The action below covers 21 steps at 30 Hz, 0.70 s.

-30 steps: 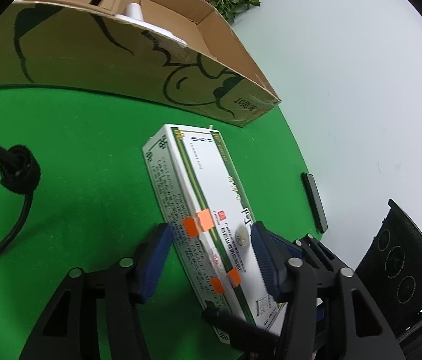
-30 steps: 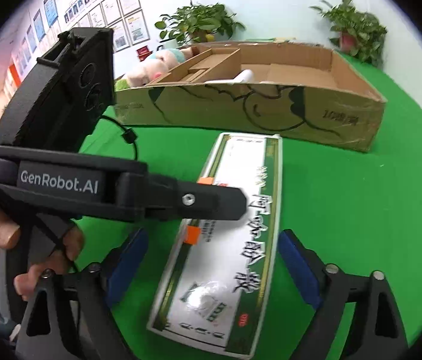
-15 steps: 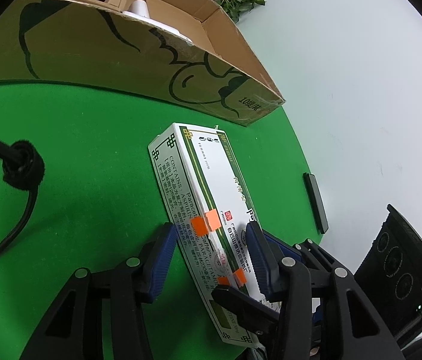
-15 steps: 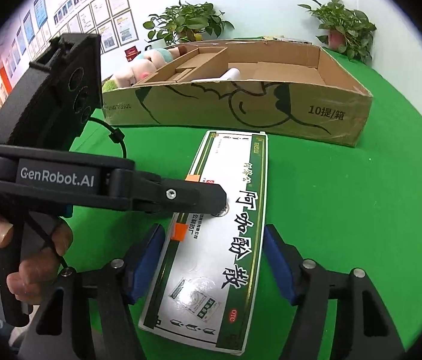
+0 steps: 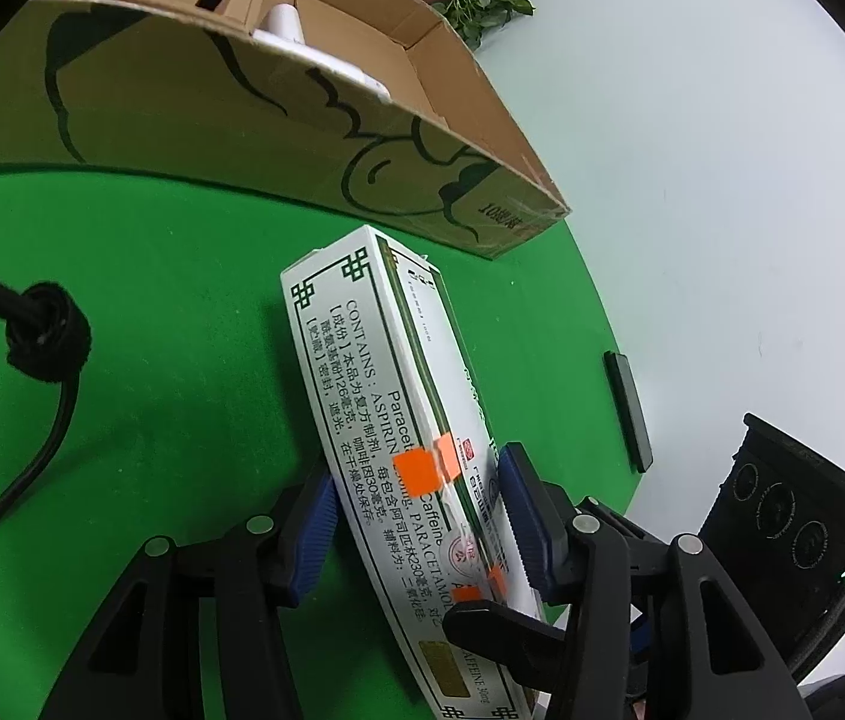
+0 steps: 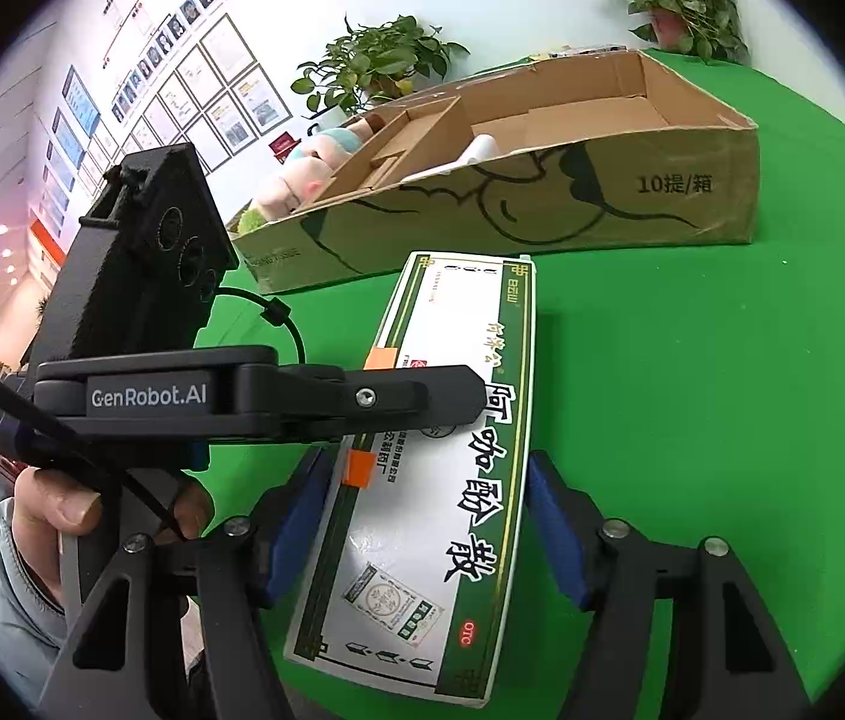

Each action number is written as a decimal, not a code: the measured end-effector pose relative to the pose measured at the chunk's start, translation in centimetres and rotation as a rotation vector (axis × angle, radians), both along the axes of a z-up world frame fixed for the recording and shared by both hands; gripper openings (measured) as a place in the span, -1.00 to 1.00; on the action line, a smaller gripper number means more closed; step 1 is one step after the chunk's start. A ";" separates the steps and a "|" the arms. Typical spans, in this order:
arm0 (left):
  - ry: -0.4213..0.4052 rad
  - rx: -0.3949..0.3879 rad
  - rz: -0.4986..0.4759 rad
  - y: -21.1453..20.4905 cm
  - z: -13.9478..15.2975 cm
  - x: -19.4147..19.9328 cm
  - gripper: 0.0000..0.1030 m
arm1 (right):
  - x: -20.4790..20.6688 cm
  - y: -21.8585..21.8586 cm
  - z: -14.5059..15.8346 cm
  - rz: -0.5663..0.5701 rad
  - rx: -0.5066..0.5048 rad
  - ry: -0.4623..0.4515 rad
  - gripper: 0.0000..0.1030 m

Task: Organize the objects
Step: 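Lift the medicine box with the right gripper toward the large box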

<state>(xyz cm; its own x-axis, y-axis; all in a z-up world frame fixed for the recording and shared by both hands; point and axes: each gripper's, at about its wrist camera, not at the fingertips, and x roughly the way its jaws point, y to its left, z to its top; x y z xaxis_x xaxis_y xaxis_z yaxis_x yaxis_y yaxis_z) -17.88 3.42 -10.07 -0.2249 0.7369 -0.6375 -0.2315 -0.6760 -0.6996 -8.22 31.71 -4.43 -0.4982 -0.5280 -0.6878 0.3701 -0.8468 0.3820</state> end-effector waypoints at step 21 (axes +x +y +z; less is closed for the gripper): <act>0.274 -0.002 -0.012 3.6 12.8 -6.3 -0.16 | -4.1 0.6 9.3 -0.032 0.007 0.301 0.24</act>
<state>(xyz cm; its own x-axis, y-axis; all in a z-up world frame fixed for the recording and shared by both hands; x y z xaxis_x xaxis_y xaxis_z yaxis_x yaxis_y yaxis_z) -24.14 7.05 2.74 -0.3804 0.7393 -0.5556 -0.4201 -0.6734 -0.6084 -12.32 32.31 4.92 -0.6963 -0.5047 -0.5103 0.4389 -0.8620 0.2536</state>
